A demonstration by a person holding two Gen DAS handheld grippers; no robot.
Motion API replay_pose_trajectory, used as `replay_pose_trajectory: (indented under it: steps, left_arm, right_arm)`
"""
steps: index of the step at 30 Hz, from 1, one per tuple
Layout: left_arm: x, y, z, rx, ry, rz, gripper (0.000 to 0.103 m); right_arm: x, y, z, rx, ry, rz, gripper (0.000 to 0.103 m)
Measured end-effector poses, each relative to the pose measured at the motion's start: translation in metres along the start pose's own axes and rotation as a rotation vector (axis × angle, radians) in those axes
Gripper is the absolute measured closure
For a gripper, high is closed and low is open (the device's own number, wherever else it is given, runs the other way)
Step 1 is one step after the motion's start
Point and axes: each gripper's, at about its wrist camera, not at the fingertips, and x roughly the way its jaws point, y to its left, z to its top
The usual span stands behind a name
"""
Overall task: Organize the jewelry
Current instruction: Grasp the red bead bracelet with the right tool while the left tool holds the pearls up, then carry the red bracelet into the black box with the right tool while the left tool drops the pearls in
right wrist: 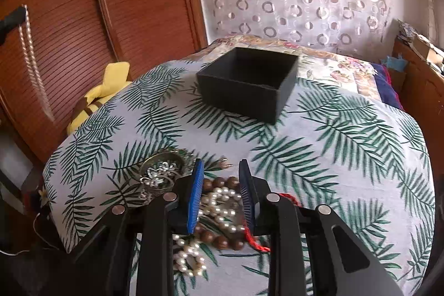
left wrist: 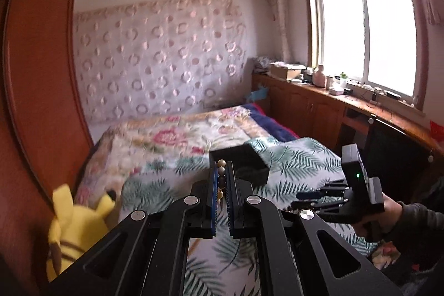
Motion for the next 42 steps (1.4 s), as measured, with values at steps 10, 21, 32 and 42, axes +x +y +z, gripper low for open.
replay_pose_trajectory:
  steps: [10,21,32,42]
  left_arm:
    - [0.036,-0.021,0.019,0.021,0.012,-0.046,0.099]
    - [0.084,-0.032,0.017,0.026,0.045,-0.090,0.099]
    - [0.140,-0.021,0.022,-0.013,0.086,-0.120,0.099]
    - [0.177,-0.018,0.073,0.000,0.064,-0.135,0.099]
  right_arm:
    - [-0.012,-0.042,-0.009,0.051,0.009,-0.069,0.075]
    - [0.020,-0.050,-0.034,0.025,0.141,-0.127,0.084]
    - [0.006,-0.058,-0.006,0.008,0.058,-0.105,0.099]
    - [-0.002,-0.066,0.062,-0.015,-0.044,-0.066,0.099]
